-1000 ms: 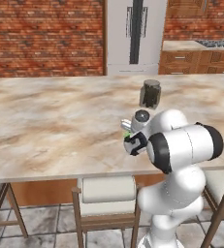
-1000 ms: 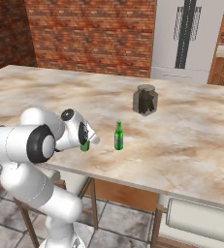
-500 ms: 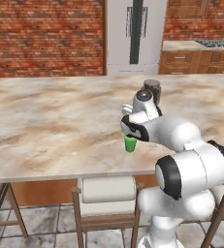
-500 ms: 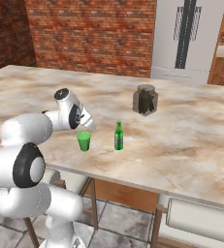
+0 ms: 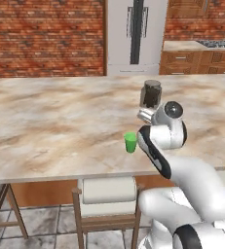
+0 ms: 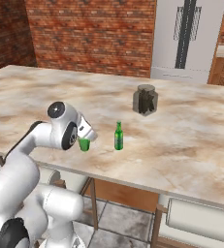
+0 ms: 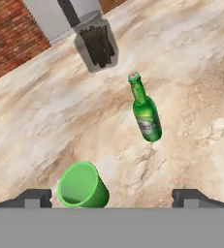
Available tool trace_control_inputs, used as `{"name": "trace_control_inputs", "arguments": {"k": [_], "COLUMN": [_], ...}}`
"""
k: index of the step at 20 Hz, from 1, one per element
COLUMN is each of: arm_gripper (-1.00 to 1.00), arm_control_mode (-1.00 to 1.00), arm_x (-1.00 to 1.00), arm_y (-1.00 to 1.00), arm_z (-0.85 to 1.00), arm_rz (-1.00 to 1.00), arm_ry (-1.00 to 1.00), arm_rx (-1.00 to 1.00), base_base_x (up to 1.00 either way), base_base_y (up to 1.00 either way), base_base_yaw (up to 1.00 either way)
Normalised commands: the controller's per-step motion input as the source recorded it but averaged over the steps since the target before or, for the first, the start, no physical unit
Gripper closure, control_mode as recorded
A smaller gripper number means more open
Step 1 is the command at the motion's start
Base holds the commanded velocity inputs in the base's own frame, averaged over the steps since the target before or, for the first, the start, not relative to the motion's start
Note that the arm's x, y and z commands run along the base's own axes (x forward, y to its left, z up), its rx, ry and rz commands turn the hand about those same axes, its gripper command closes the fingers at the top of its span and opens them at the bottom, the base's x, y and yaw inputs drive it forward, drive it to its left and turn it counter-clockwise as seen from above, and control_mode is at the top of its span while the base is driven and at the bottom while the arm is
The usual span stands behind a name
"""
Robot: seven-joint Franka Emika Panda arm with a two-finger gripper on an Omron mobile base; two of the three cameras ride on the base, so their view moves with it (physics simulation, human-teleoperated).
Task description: Open the cabinet directly in front. Then move the beer and the cup to the dining counter with the jar on it.
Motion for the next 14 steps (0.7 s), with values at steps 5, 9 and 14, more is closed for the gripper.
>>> {"name": "trace_control_inputs", "arguments": {"k": [5, 9, 14], "arm_gripper": [-1.00, -1.00, -1.00], "arm_control_mode": [-1.00, -1.00, -1.00], "arm_x": [-0.78, -0.54, -1.00], "arm_y": [-0.22, 0.19, 0.47], "arm_z": [-0.19, 0.00, 0.11], "arm_rz": [-0.09, 0.11, 0.21], "arm_ry": [-0.11, -0.19, -0.46], "arm_rx": [0.00, -0.06, -0.18], "base_base_x": [0.00, 0.00, 0.00], "base_base_y": [0.00, 0.00, 0.00], "base_base_yaw": [0.00, 0.00, 0.00]}}
